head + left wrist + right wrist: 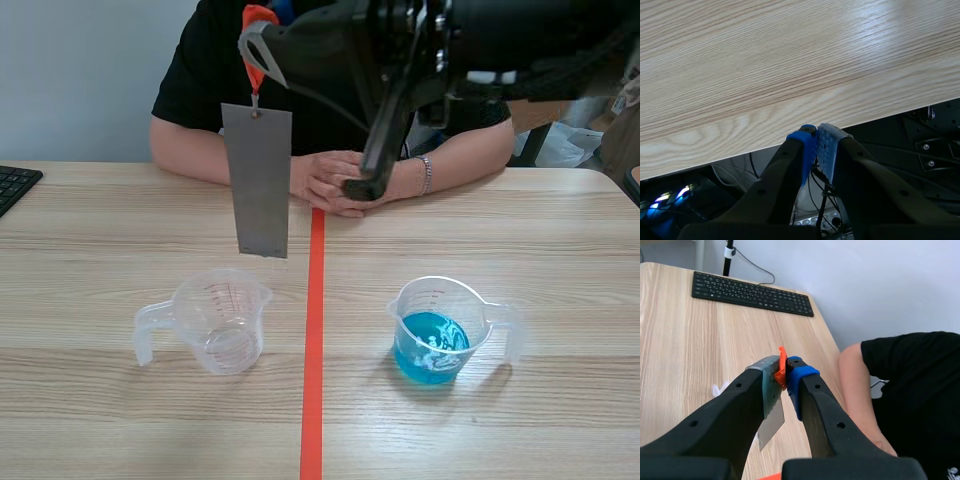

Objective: Do the redox reaction experiment.
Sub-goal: 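Put the plate into the left beaker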

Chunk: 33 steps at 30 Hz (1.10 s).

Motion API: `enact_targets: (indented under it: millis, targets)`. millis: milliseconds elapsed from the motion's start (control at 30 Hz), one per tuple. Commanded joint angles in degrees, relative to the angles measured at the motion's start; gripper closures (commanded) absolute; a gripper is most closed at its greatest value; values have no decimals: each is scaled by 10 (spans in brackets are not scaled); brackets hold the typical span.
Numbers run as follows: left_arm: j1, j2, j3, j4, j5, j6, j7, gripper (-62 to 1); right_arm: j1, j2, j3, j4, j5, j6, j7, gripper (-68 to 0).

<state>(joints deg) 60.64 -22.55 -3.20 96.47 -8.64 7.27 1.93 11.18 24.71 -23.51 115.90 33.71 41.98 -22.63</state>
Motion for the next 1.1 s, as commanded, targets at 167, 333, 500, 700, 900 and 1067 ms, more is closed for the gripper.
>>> enact_targets:
  millis: [167, 333, 500, 700, 900, 1067]
  targets:
    - [3, 0, -5, 3, -1, -1, -6, -44, 39, -47, -40, -31, -28, -6, -6, -15]
    - [3, 0, -5, 3, -2, -2, -6, -44, 49, -75, -71, -43, -55, -6, -11, -15]
    - [3, -1, -5, 3, -1, -3, -5, -44, 48, -102, -86, -57, -79, -6, -17, -15]
    - [3, 0, -5, 3, -1, -6, -12, -45, 48, -111, -96, -68, -83, -6, -17, -15]
    - [3, 0, -5, 3, -2, -17, -13, -141, 48, -111, -96, -69, -83, -6, -17, -16]
    - [3, 0, -5, 3, -2, -17, -13, -166, 48, -111, -96, -79, -83, -6, -17, -16]
